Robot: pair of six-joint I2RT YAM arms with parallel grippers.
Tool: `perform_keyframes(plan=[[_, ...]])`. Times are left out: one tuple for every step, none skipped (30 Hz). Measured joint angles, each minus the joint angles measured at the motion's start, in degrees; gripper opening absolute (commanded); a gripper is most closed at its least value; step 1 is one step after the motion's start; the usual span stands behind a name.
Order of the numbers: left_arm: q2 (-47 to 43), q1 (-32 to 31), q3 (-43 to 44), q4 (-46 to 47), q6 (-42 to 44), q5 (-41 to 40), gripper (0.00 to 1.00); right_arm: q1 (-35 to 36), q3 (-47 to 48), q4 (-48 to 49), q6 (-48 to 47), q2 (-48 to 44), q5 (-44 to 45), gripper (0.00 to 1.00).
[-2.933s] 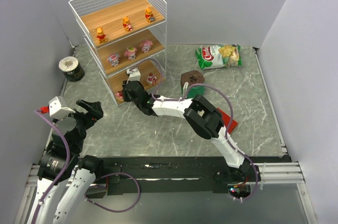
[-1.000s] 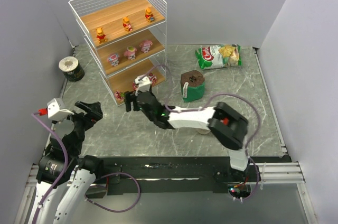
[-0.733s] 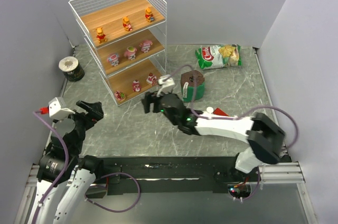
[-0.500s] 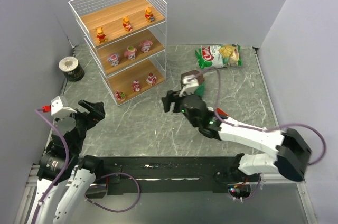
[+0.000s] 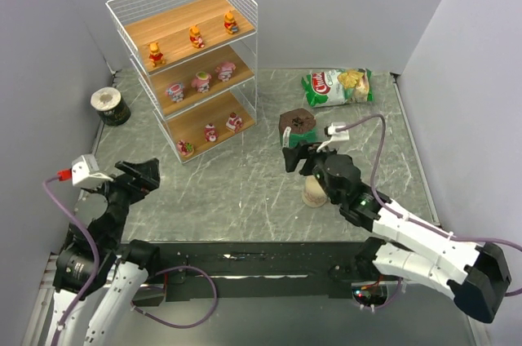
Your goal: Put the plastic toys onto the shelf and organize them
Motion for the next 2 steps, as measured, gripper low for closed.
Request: perform_keyframes(plan=[[-0.07,0.02,0.00,0.20,0.04,0.04,0.96,-0.20,-0.15,-0.22,0.00,-0.48,-0.02,0.86],[-0.09,0.00,0.00,0.33,0.17,0.04,0.96,-0.42,-0.28,-0.39,0.02,-0.79,-0.04,0.86]])
